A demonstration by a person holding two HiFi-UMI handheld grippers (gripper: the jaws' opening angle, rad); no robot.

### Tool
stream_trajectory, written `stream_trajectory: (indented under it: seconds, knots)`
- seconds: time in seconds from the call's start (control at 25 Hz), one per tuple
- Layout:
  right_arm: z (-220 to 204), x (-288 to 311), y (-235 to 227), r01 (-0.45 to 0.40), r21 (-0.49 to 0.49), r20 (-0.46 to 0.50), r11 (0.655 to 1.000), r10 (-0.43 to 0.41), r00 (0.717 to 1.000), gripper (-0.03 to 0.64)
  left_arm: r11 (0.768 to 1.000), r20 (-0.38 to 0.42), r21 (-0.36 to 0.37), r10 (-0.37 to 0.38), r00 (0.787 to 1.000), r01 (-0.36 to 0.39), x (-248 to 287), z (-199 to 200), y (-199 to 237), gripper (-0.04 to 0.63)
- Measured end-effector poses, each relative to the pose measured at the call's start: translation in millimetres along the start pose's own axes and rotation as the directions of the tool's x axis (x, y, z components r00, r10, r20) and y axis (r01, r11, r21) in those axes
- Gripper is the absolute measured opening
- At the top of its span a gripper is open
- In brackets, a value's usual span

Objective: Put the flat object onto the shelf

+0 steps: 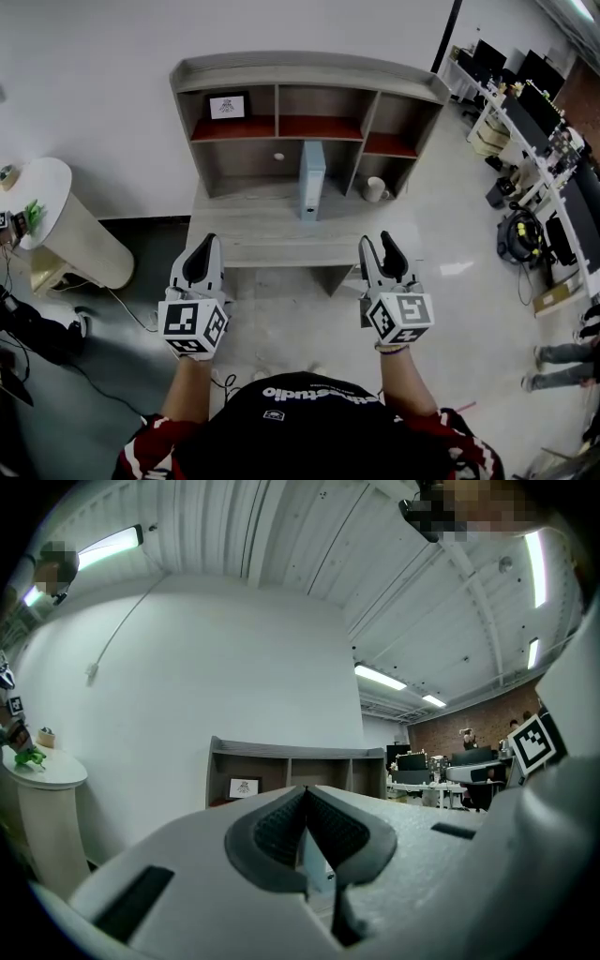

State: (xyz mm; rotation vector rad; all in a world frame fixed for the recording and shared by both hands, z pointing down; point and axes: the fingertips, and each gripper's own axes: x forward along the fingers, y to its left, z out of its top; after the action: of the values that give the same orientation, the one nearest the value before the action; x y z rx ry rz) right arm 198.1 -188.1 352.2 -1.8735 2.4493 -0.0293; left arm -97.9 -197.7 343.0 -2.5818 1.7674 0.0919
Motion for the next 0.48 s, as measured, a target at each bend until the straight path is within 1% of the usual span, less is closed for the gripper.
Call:
stream_trajectory:
  seconds: [0.48]
  knots:
    - [3.4, 0.2, -0.2, -0.014, 0.007, 0.008, 1.0, 0.014, 1.0, 0.05, 1.0, 0.009, 0.002, 0.019, 1.0, -0.019, -6.6, 5.5, 1.3, 0.008]
